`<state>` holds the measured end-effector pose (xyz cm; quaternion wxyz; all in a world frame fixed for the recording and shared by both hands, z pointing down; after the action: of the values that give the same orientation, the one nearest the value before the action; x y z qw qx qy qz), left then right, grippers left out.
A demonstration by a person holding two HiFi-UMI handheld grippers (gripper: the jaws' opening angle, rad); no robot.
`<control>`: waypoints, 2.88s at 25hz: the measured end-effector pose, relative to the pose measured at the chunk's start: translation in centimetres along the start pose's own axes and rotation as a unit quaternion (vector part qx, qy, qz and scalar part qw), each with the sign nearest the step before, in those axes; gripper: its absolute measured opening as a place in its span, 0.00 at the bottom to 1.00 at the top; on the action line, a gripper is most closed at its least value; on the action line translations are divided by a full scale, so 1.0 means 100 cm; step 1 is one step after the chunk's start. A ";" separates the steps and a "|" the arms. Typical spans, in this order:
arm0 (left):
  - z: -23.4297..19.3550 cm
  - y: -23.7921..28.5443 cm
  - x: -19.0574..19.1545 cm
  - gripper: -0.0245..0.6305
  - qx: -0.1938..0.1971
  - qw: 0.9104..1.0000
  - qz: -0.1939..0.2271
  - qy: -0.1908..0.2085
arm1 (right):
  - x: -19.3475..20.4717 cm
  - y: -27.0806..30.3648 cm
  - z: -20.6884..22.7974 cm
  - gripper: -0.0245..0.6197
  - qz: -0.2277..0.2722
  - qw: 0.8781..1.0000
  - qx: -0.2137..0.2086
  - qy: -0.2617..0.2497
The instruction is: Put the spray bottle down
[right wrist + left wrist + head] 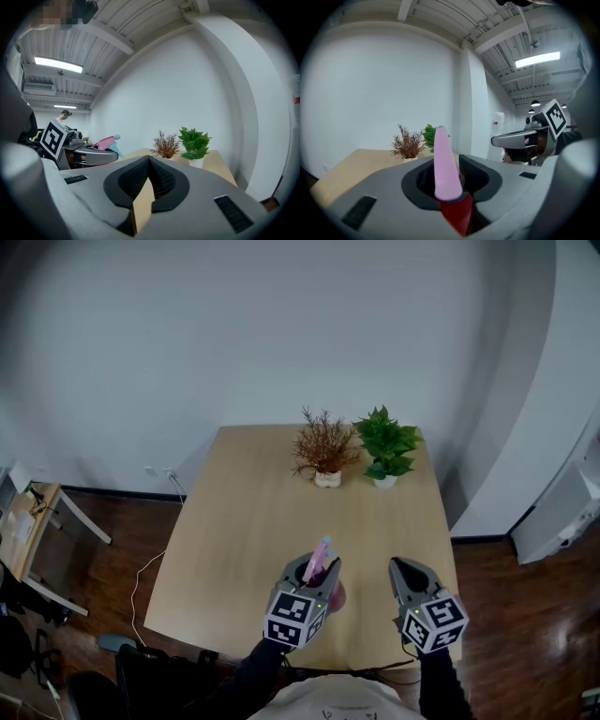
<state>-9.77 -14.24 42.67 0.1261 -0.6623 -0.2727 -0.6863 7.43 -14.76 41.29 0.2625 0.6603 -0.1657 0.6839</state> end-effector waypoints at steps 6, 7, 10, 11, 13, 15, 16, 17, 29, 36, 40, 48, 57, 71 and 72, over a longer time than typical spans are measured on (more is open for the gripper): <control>-0.009 0.042 0.006 0.23 -0.002 1.000 -0.003 0.028 | 0.004 -0.007 0.007 0.00 -0.005 1.000 0.013 0.002; -0.009 0.050 0.005 0.23 0.000 0.999 -0.001 0.033 | 0.005 -0.010 0.010 0.00 -0.007 1.000 0.016 0.002; -0.007 0.075 0.005 0.23 0.010 0.999 0.006 0.044 | 0.011 -0.018 0.017 0.00 -0.012 1.000 0.028 0.004; -0.006 0.084 0.005 0.23 0.012 0.999 0.007 0.047 | 0.013 -0.020 0.019 0.00 -0.014 0.999 0.032 0.005; -0.006 0.100 0.006 0.23 0.014 0.998 0.008 0.057 | 0.015 -0.023 0.023 0.00 -0.018 0.999 0.038 0.006; -0.006 0.116 0.007 0.23 0.014 0.998 0.007 0.065 | 0.016 -0.026 0.027 0.00 -0.022 0.999 0.045 0.005; -0.006 0.124 0.009 0.23 0.015 0.998 0.006 0.067 | 0.017 -0.027 0.030 0.00 -0.023 0.999 0.048 0.005; -0.006 0.132 0.011 0.23 0.016 0.997 0.005 0.069 | 0.019 -0.029 0.032 0.00 -0.025 0.998 0.052 0.005; -0.002 0.189 0.035 0.23 -0.002 0.995 -0.002 0.101 | 0.032 -0.048 0.057 0.00 -0.040 0.996 0.080 0.014; 0.001 0.211 0.061 0.24 -0.015 0.994 -0.020 0.107 | 0.032 -0.040 0.060 0.00 -0.043 0.996 0.075 0.012; 0.000 0.214 0.070 0.24 -0.024 0.994 -0.023 0.105 | 0.033 -0.036 0.060 0.00 -0.042 0.997 0.070 0.012; -0.003 0.217 0.073 0.25 -0.023 0.994 -0.009 0.111 | 0.032 -0.026 0.060 0.00 -0.040 0.997 0.070 0.011; -0.002 0.212 0.074 0.43 0.013 0.994 -0.008 0.104 | 0.031 -0.020 0.055 0.00 -0.040 0.997 0.067 0.012; -0.012 0.129 0.041 0.38 0.010 0.998 0.035 0.059 | 0.023 -0.015 0.041 0.00 -0.028 0.998 0.054 0.010; -0.014 0.120 0.040 0.37 0.005 0.998 0.035 0.058 | 0.023 -0.015 0.039 0.00 -0.027 0.998 0.053 0.010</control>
<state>-4.90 -24.05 49.10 0.1692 -0.6297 -0.2455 -0.7173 11.51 -15.52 43.67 0.2475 0.6710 -0.1085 0.6905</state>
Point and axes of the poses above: the fingertips, and each gripper's own axes: y forward along the fingers, z to its right, x out of its underside, the point moved 5 cm from there along -y, backward along the fingers, and after that the axes turned 3 degrees about x, right-handed, at the moved point
